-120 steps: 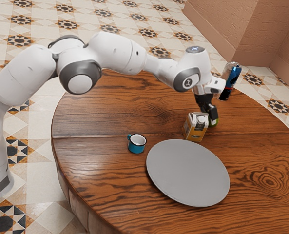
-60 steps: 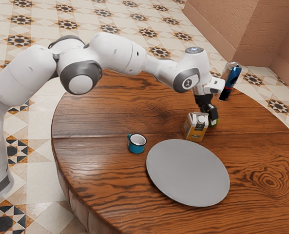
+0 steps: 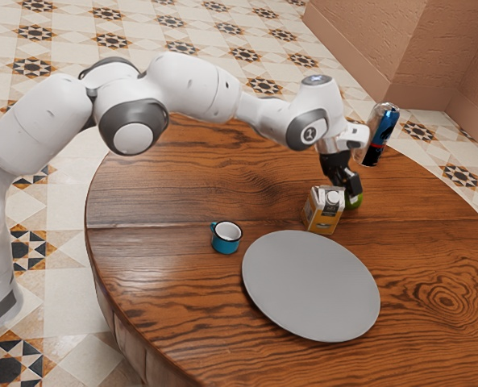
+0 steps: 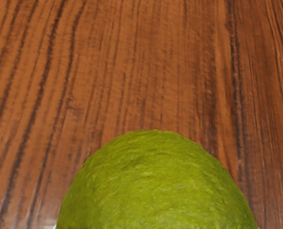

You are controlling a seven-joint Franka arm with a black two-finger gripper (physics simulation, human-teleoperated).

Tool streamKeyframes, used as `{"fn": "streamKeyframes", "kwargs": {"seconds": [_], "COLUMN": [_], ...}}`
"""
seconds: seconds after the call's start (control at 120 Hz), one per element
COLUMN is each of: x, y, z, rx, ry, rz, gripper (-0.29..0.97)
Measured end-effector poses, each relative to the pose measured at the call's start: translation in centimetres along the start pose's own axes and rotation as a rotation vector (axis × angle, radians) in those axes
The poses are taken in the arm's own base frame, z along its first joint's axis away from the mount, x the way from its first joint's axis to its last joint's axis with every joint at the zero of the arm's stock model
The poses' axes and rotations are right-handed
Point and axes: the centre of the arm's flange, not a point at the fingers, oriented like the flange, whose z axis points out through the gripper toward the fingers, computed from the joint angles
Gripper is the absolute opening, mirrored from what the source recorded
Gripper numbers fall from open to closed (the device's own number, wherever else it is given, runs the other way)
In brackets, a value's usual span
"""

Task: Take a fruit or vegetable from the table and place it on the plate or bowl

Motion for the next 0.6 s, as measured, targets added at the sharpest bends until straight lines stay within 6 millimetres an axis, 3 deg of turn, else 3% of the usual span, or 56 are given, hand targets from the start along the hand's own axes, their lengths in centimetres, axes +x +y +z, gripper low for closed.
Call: {"fn": "streamKeyframes", "kwargs": {"seconds": [0.183,0.35,0.5,0.6], "x": [0.3,0.6,1.7,1.1], "y": [0.0,0.1,0.7,3.0], "z": [-1.2,-2.7,-6.4,-10.5], "rx": [0.007,0.014,0.022,0.019], "ry": [0.014,0.031,0.079,0.097], "rz": [-0.047,-0.085,-0.099,-0.087], "gripper": [0.21,0.25,0.26,0.27]}}
